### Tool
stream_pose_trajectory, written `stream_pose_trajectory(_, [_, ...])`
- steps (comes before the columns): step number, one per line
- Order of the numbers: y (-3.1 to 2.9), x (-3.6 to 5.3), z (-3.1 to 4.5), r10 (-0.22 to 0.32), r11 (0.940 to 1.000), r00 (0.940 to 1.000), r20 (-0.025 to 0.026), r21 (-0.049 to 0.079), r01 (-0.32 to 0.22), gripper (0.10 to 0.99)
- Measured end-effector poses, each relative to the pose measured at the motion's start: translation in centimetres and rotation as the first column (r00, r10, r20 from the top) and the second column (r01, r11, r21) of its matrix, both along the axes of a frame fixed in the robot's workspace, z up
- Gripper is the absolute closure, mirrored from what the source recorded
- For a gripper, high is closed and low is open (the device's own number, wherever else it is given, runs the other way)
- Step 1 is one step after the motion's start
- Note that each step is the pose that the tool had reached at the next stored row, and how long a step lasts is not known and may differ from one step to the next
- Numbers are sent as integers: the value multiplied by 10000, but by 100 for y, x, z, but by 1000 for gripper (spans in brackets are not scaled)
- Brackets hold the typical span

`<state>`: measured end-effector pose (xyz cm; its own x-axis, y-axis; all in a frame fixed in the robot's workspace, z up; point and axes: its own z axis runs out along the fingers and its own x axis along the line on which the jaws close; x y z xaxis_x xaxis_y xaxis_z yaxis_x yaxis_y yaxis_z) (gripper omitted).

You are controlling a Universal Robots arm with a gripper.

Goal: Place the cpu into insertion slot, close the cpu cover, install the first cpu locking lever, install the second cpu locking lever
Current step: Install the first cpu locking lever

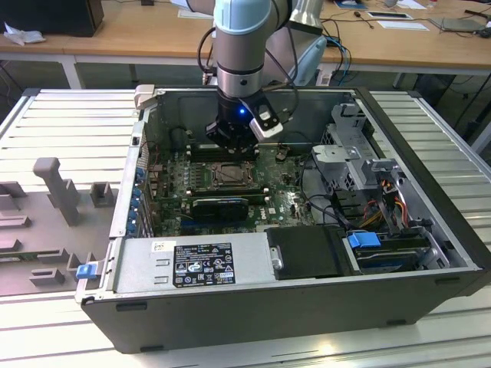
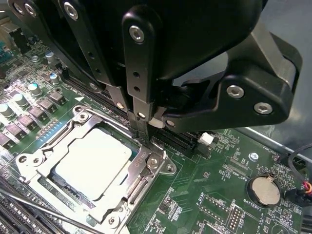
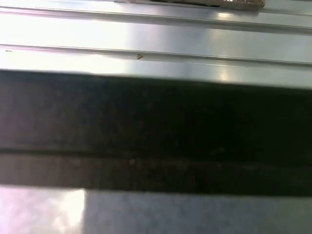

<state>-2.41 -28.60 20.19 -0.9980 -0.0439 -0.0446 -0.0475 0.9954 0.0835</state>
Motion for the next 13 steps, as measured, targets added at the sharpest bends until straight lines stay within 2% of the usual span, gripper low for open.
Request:
stream_pose_trajectory(5, [-3,-2,-17,-1,10000,10000,-9,-15,1,980])
stream_pose_trajectory(9, [-2,1,-15,1,10000,10000,-4,80,-1,980])
stream_pose_trajectory(13, [-2,1,29,1,10000,10000,-7,85,-1,980])
